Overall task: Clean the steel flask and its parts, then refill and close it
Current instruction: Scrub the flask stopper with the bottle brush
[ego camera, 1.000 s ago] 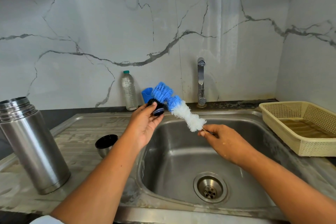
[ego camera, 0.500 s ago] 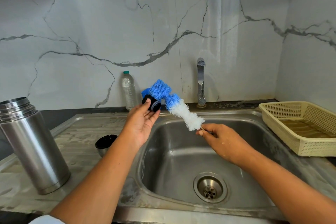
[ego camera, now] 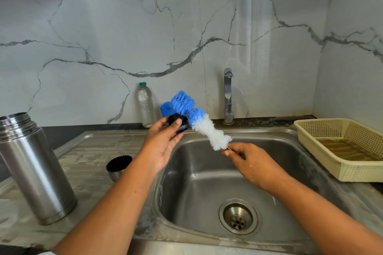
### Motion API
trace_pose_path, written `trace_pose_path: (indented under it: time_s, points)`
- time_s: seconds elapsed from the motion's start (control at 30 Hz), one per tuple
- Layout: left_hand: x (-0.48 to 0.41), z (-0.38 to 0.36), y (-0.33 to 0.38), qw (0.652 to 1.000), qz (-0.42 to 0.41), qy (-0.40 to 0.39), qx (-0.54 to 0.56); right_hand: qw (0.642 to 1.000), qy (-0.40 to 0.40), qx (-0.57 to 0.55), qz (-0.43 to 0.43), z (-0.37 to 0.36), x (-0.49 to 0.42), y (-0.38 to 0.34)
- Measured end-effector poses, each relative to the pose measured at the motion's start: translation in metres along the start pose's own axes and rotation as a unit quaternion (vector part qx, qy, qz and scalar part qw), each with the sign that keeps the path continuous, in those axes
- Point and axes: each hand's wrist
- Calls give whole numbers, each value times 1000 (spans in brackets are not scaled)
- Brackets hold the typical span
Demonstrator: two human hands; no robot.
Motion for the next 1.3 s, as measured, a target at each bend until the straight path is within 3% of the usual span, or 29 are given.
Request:
trace_pose_path:
  time_s: [0.1, 0.27, 0.43, 0.57, 0.73, 1.1, 1.3]
  points:
    - [-6, 6, 8, 998, -34, 47, 31, 1000, -11, 10, 3, 2, 3, 3]
    - [0, 2, -4, 1000, 9, 11, -22, 1000, -7, 4, -1, 0, 0, 0]
    - [-7, 3, 0, 996, -21, 80, 33, 999, -29, 16, -2, 0, 3, 1]
    - [2, -7, -9, 999, 7, 28, -35, 1000, -9, 5, 0, -2, -1, 1]
    - [-4, -1, 2, 997, -12, 69, 25, 1000, -25, 12, 10, -1, 3, 1]
    - [4, -12, 6, 989, 28, -34, 138, 1000, 5, 6, 4, 3, 2, 3]
    - [6, -11, 0, 994, 32, -14, 101, 1000, 4, 5, 5, 0, 0, 2]
Point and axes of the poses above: each hand's wrist, its own x-axis away from the middle knuckle, its own z-axis out of the back of the hand, y = z × x, and after that the axes turned 3 degrees about z, right-handed
